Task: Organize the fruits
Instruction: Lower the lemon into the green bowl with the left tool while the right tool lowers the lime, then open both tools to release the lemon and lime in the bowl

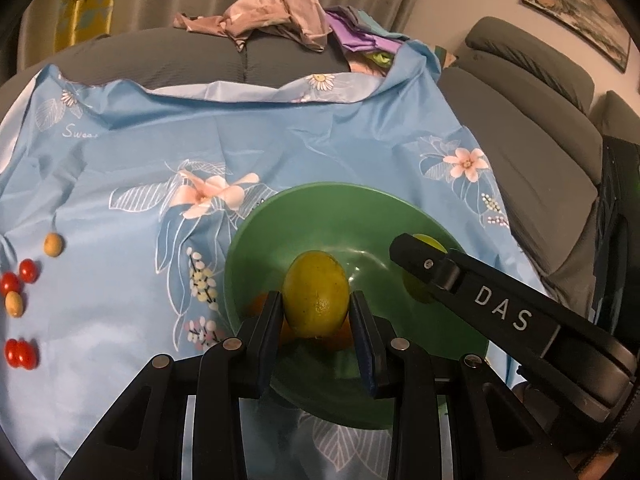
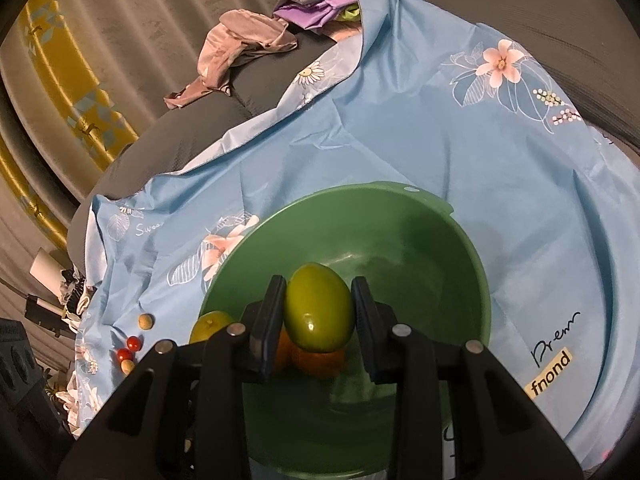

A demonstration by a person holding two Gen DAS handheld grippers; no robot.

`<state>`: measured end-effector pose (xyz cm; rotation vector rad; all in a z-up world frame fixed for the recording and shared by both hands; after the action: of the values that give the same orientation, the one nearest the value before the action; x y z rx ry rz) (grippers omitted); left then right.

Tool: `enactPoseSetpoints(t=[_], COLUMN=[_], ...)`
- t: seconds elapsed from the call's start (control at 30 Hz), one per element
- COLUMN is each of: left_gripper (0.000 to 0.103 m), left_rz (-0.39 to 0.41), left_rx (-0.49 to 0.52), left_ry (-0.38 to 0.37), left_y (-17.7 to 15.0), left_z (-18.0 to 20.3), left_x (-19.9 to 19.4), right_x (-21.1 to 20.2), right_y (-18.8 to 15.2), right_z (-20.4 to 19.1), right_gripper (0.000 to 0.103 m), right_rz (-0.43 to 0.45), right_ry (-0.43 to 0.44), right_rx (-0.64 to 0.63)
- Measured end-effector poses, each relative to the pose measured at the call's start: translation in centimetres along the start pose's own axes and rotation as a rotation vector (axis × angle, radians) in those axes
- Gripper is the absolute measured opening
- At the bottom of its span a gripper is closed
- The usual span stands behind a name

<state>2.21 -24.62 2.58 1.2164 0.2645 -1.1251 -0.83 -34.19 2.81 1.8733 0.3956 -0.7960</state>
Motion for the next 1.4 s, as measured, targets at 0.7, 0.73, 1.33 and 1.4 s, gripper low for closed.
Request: enactPoseSetpoints(t=[0.7, 0.73, 1.33, 1.4], left_gripper=[0.033, 0.033, 0.033, 0.033], left_rz=[-0.032, -0.034, -0.054, -0.054], left_rx=[-0.015, -0.015, -0.019, -0.018], left_ry=[0.000, 0.001, -0.001, -0.002], left_y=[-0.3, -0.4, -0.6, -0.5], left_z=[-0.2, -0.2, -0.2, -0.2], left_x=[1.2, 1.2, 1.6, 1.7], right_x=[1.0, 1.0, 1.1, 1.0], right_y=[-0.5, -0.5, -0.6, -0.6], right_z=[0.4, 0.5, 0.5, 0.3], right_gripper=[0.035, 0.035, 0.035, 0.035], right_rz=[-0.047, -0.049, -0.059, -0.055], right_ry=[-0.004, -0.007, -0.020, -0.013], right_rx=[-0.004, -0.004, -0.009, -0.015])
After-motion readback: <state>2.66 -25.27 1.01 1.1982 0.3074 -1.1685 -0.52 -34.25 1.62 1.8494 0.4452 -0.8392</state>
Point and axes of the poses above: each gripper's, at about its wrist camera, not at the fingertips, and x roughly the way its jaws point, z to its right, y to its top, the point moved 8 cm from there along x, roughly the way its jaws point, and after that the axes turned 10 degrees about -x, right-handed, at the moved point
